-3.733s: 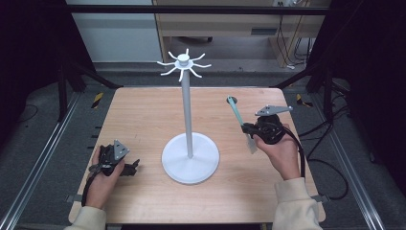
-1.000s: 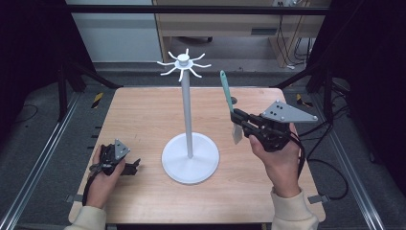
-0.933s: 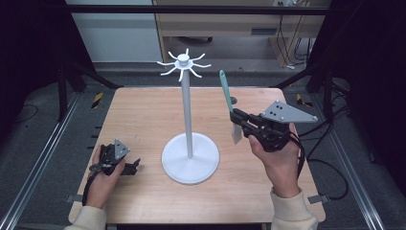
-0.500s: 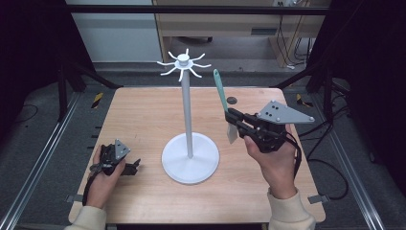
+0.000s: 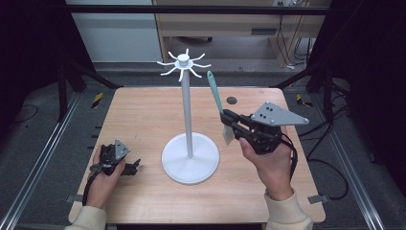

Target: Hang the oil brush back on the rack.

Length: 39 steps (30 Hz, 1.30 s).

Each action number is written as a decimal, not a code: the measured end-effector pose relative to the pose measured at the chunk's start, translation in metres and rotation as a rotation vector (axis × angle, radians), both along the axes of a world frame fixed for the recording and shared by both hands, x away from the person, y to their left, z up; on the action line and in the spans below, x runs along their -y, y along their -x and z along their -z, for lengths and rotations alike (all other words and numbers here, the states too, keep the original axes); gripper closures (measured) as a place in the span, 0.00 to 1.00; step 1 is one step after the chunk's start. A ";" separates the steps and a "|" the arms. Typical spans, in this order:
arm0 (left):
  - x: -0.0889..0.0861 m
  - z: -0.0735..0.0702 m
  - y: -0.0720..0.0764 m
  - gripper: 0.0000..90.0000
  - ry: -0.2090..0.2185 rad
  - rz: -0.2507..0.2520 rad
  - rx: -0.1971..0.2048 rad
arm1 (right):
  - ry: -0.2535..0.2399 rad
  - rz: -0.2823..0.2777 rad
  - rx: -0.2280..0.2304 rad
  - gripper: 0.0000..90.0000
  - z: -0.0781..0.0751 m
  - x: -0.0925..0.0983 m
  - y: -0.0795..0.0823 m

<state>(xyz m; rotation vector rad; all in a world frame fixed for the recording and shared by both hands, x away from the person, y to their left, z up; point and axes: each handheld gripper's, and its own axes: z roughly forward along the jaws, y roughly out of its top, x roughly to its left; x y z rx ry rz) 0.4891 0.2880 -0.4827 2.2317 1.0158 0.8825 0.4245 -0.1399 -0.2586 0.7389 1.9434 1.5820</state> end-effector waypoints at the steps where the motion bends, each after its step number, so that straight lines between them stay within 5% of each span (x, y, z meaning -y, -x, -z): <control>1: 0.000 0.000 0.000 0.03 0.000 0.000 0.000 | 0.003 -0.003 -0.001 0.91 0.000 0.000 0.000; 39: -0.001 0.000 0.000 0.03 0.001 -0.002 -0.001 | 0.026 -0.031 -0.016 0.91 0.001 -0.020 -0.004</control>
